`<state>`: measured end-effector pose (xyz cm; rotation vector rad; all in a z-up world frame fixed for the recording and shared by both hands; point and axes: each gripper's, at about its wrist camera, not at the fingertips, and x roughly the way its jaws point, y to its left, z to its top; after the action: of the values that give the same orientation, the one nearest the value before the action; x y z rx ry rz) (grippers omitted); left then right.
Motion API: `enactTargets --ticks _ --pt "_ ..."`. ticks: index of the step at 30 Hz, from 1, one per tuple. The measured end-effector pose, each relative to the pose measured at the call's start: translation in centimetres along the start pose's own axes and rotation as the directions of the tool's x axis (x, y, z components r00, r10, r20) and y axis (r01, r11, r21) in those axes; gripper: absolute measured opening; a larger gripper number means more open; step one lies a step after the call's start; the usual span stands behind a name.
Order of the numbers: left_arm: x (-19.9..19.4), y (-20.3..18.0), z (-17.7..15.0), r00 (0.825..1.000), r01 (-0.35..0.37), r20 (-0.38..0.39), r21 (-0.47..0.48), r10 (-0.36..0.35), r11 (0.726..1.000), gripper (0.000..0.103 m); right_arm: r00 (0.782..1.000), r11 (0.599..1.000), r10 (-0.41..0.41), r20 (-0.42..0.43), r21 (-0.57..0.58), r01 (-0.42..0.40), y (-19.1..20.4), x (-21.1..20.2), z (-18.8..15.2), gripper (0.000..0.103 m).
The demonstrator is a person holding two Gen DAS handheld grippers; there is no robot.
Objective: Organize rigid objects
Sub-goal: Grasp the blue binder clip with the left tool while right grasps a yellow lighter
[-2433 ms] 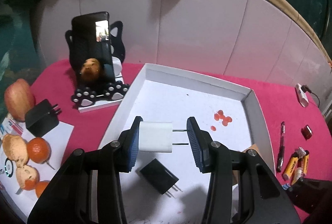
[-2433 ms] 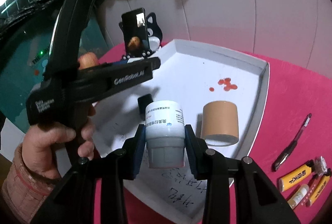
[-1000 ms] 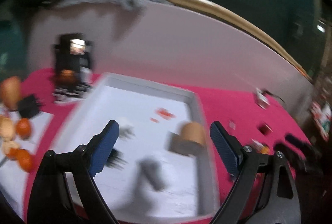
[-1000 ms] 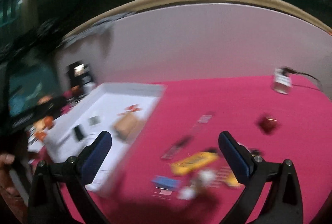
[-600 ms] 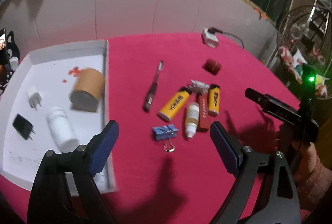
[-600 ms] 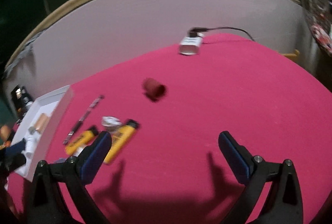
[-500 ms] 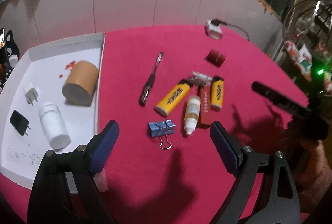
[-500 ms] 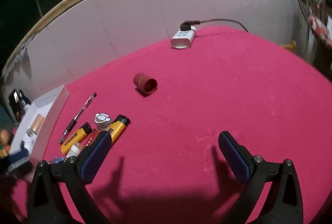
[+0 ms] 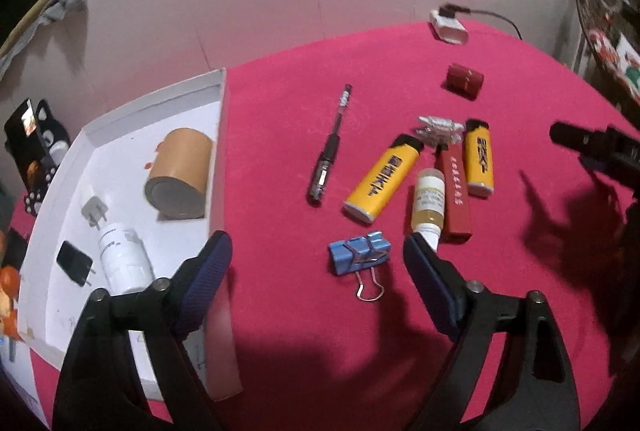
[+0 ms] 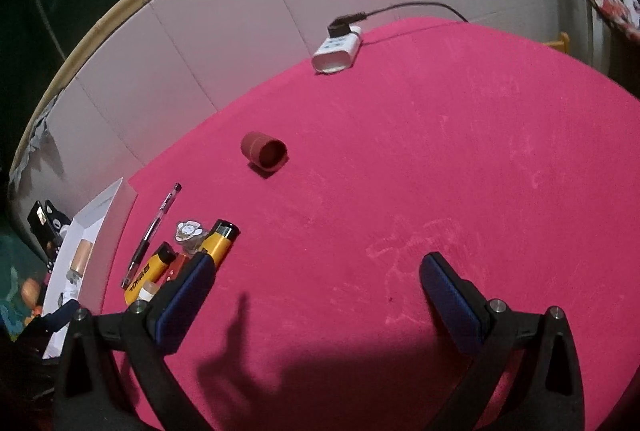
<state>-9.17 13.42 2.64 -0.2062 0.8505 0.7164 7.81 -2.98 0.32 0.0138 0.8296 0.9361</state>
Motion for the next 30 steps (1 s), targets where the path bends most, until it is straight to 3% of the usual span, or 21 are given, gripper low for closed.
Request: enactTargets --ticks 1,3,5,10,16,19,22,25,28,30 --pt "0.3 -0.3 0.0 1.000 0.008 -0.012 0.011 -0.008 1.000 0.073 1.000 1.000 -0.001 0.001 -0.001 0.001 0.1 0.0 0.0 0.103" --pt "0.8 -0.9 -0.1 0.999 0.016 -0.028 0.028 -0.016 0.999 0.070 1.000 1.000 -0.003 -0.002 -0.002 0.003 0.1 0.0 -0.1 0.103" --pt "1.2 -1.5 -0.3 1.000 0.005 -0.030 0.042 -0.004 0.999 0.060 1.000 1.000 -0.005 -0.002 -0.004 0.005 0.1 0.0 0.0 0.103" --pt "1.5 -1.5 -0.6 1.000 0.009 -0.027 0.022 -0.008 1.000 0.058 1.000 1.000 -0.003 -0.004 -0.002 0.003 0.0 0.1 0.0 0.103" --pt "1.5 -1.4 -0.9 0.996 0.088 -0.026 -0.030 -0.089 0.996 0.034 1.000 1.000 -0.012 -0.008 -0.008 0.012 0.2 0.1 0.0 0.103" --pt "1.4 -1.3 -1.0 0.993 0.118 -0.020 -0.044 -0.119 0.992 0.033 1.000 1.000 -0.013 -0.011 -0.013 0.013 0.3 0.1 -0.1 0.103" --pt "1.4 -0.9 -1.1 0.989 0.148 -0.014 -0.067 -0.150 0.987 0.033 0.996 0.993 0.056 -0.064 -0.096 -0.062 1.5 1.0 0.3 0.103" --pt "1.3 -0.5 -1.1 0.986 0.167 -0.010 -0.082 -0.168 0.983 0.033 0.983 0.936 0.107 -0.151 -0.319 -0.151 4.5 2.0 0.3 0.103" --pt "1.2 -0.3 -1.2 0.984 0.177 -0.008 -0.090 -0.178 0.980 0.033 0.969 0.822 0.140 -0.205 -0.521 -0.230 7.3 2.4 -0.1 0.103" --pt "1.1 -0.2 -1.3 0.983 0.183 -0.007 -0.096 -0.184 0.978 0.033 0.971 0.754 0.134 -0.198 -0.615 -0.229 8.4 2.9 0.1 0.103"
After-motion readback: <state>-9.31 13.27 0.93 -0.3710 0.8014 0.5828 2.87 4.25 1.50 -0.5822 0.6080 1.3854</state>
